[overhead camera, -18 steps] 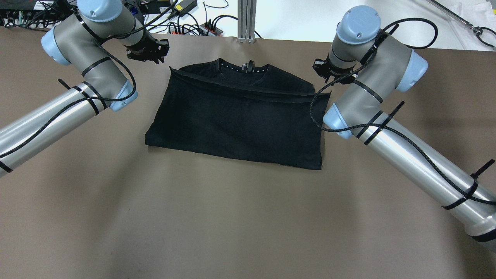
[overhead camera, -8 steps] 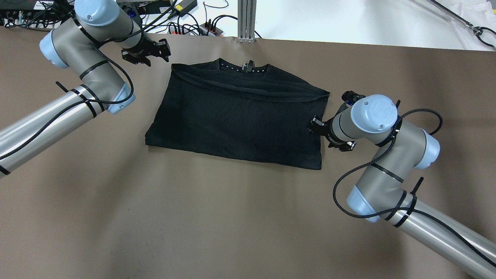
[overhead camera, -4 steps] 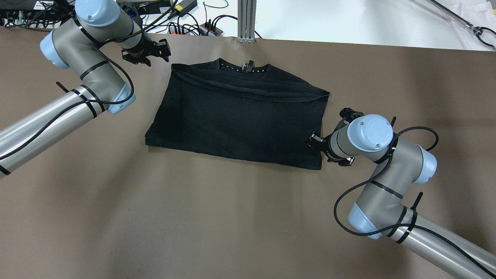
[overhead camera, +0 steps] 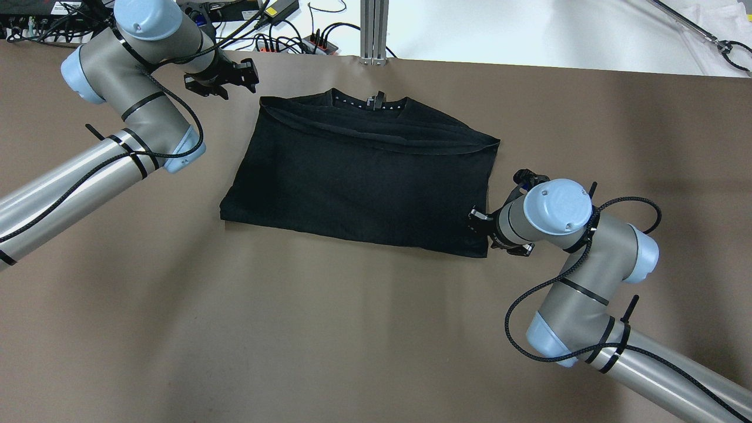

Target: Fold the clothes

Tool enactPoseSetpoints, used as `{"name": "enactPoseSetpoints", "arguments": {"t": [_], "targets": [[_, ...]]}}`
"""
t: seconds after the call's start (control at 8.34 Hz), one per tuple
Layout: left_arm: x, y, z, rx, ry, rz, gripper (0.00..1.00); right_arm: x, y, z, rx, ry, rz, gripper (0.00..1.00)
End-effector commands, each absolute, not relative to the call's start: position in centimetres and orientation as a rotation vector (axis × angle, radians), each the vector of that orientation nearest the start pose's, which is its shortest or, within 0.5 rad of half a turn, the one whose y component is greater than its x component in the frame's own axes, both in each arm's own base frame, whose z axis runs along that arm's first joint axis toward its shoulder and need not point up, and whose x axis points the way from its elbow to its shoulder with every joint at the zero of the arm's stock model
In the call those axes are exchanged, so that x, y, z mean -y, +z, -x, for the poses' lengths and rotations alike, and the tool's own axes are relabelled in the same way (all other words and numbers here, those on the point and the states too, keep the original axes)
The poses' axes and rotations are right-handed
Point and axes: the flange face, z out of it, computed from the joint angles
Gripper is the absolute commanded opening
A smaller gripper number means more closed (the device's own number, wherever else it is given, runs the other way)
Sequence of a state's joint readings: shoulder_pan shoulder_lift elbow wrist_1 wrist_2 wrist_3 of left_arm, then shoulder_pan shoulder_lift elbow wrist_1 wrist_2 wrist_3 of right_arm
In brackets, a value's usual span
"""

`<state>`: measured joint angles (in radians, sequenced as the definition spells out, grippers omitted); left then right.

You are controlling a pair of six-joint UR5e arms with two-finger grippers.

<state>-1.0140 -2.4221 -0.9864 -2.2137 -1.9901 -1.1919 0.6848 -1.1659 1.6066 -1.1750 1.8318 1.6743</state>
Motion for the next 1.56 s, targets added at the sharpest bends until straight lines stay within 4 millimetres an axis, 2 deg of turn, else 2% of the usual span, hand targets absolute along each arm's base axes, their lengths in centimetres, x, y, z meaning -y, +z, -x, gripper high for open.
{"name": "enactPoseSetpoints", "arguments": {"t": [0.0,0.24,0.48,0.6,0.72,0.84,0.96,1.2,1.32,1.44], "targets": [[75.5,31.6,-36.0,-0.942,-0.393,-0.278,0.67,49.5,37.3,45.1,0.889,0.657,0.022,0.00],[75.5,31.6,-36.1,-0.942,-0.393,-0.278,0.67,49.3,36.9,44.7,0.900,0.663,0.023,0.00],[75.5,31.5,-36.1,-0.944,-0.396,-0.277,0.67,46.2,35.6,42.0,0.942,0.640,0.019,0.00],[75.5,31.4,-36.1,-0.945,-0.398,-0.277,0.67,42.9,35.6,42.2,0.947,0.626,0.052,0.00],[75.5,31.0,-36.1,-0.951,-0.405,-0.277,0.67,40.0,34.8,42.7,0.965,0.639,0.103,0.00],[75.5,30.7,-36.1,-0.955,-0.407,-0.278,0.68,36.8,34.2,42.1,0.963,0.619,0.137,0.00],[75.4,30.5,-36.0,-0.959,-0.407,-0.280,0.68,32.9,32.9,41.6,0.940,0.587,0.176,0.00],[75.2,30.4,-35.9,-0.965,-0.406,-0.284,0.68,25.3,29.1,42.9,0.863,0.544,0.297,0.00],[75.1,30.4,-35.8,-0.966,-0.407,-0.285,0.69,23.0,28.0,43.1,0.871,0.489,0.336,0.00],[75.1,30.4,-36.0,-0.967,-0.405,-0.283,0.69,21.2,28.1,43.9,0.852,0.440,0.395,0.00]]}}
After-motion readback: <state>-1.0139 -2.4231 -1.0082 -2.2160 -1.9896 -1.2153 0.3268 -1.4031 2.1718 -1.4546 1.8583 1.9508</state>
